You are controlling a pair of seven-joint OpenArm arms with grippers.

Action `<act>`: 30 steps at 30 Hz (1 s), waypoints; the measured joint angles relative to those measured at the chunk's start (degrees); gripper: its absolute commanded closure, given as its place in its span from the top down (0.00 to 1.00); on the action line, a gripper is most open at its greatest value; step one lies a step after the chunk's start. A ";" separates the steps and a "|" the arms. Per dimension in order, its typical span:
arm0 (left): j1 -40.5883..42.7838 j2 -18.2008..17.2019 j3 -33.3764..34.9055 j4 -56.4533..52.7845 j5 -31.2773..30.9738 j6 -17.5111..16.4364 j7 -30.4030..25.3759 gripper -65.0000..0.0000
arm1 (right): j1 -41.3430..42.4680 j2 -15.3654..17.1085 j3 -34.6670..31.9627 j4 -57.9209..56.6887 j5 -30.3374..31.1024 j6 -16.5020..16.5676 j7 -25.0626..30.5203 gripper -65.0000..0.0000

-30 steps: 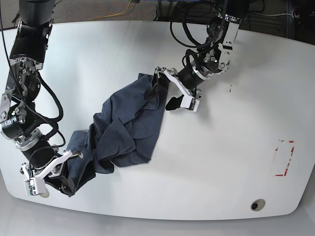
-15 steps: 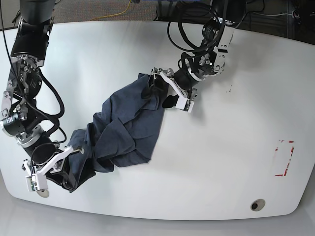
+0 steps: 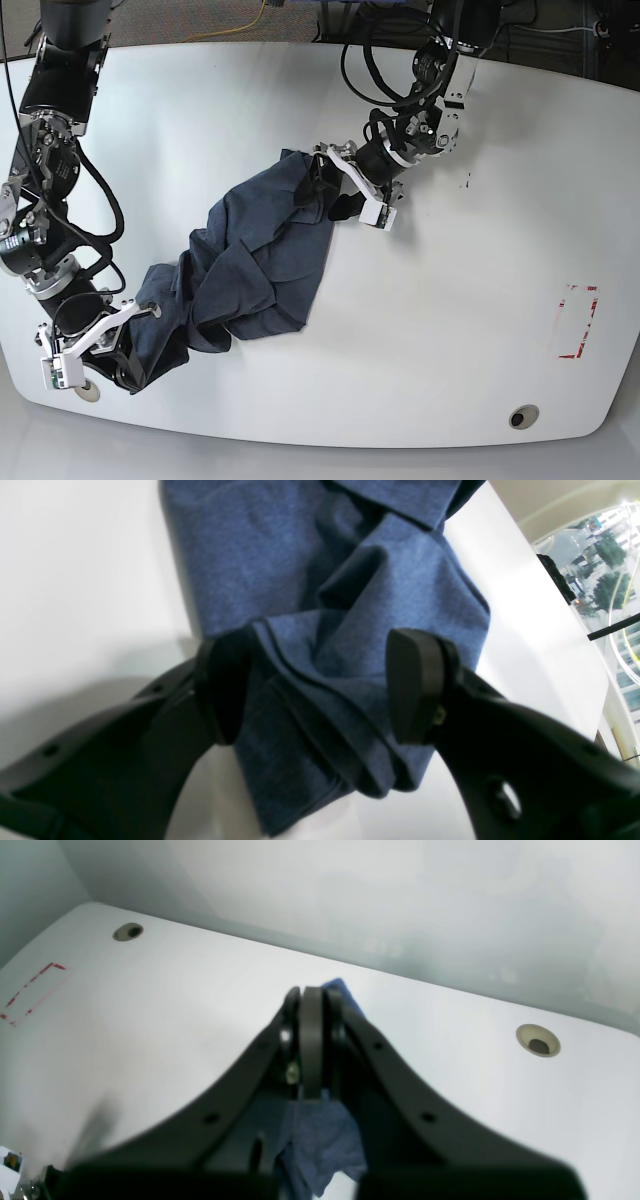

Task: Layout the t-shirt on the table in an organized manner, then fold the t-shirt properly
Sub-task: 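Pull the grasped edge with the left gripper, stretching the shirt between grippers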

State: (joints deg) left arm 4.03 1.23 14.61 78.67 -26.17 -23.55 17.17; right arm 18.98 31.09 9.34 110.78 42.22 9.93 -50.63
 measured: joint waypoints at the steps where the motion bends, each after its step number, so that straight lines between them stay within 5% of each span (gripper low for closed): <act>1: 0.07 0.02 0.00 0.00 -0.02 0.00 -0.02 0.52 | -0.02 0.00 0.00 0.00 0.00 -0.02 0.00 0.00; 7: -0.04 0.02 0.00 0.00 -0.02 -0.02 -0.02 0.37 | 0.00 0.00 0.00 0.00 0.00 -0.02 0.00 0.00; 18: -0.11 0.02 0.00 0.00 -0.04 0.00 2.91 0.64 | 0.00 0.00 0.00 0.00 0.00 -0.02 -0.02 0.00; 30: 0.35 0.02 0.00 0.94 -0.07 -0.04 6.16 0.65 | -0.02 -1.36 -0.02 0.00 0.00 0.04 -0.09 0.00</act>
State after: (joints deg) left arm 4.38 1.26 14.61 79.61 -26.24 -23.59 23.33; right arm 18.96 29.74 9.32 110.78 42.22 9.98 -50.72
